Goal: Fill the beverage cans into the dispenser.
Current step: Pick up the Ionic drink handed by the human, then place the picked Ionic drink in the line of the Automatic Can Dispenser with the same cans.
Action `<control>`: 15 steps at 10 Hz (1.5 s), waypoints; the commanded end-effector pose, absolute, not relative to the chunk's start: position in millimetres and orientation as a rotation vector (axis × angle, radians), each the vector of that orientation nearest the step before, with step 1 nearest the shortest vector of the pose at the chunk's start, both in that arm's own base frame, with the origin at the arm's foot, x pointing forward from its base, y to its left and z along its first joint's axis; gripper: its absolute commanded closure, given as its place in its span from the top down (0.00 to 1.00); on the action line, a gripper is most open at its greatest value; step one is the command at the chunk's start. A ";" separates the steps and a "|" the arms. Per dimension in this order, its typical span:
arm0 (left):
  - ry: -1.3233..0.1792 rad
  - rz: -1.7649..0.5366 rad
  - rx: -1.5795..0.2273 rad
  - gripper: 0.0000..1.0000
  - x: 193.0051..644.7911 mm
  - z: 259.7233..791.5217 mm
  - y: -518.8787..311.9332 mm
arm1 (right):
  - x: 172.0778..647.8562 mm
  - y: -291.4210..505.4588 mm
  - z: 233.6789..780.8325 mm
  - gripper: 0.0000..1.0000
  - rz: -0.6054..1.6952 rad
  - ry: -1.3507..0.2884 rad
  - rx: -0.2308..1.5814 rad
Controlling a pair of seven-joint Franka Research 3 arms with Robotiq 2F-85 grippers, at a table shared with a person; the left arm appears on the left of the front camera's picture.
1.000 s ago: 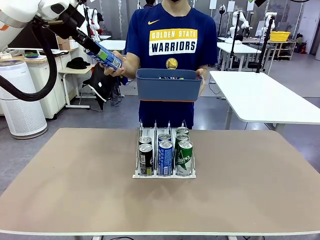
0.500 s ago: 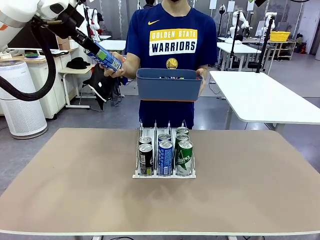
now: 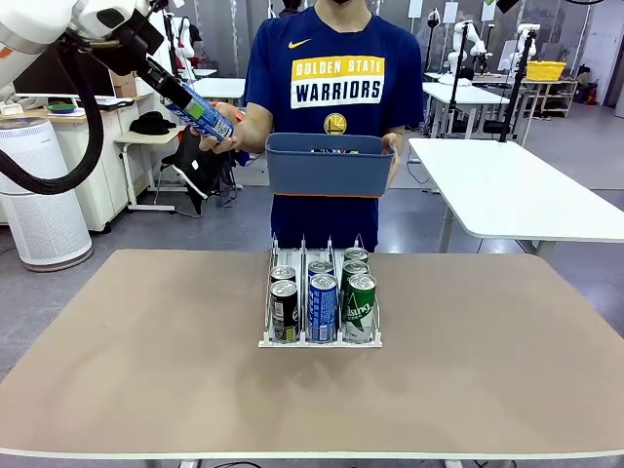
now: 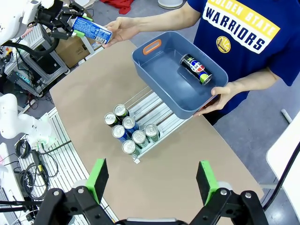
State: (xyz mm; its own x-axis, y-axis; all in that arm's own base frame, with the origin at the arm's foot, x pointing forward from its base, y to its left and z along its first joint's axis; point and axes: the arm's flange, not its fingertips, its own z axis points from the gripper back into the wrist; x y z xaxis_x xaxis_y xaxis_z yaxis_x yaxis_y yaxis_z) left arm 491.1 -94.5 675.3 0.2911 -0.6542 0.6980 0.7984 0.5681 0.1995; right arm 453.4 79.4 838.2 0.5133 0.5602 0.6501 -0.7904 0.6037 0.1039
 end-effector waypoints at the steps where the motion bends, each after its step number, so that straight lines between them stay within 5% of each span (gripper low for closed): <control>1: -0.827 -0.970 -0.210 0.00 491.0 675.3 -93.9 | 452.5 79.6 837.5 1.00 0.832 -0.607 0.423; 15: -0.827 -0.970 -0.210 0.00 491.0 675.3 -93.9 | 452.5 79.6 837.5 1.00 0.832 -0.607 0.423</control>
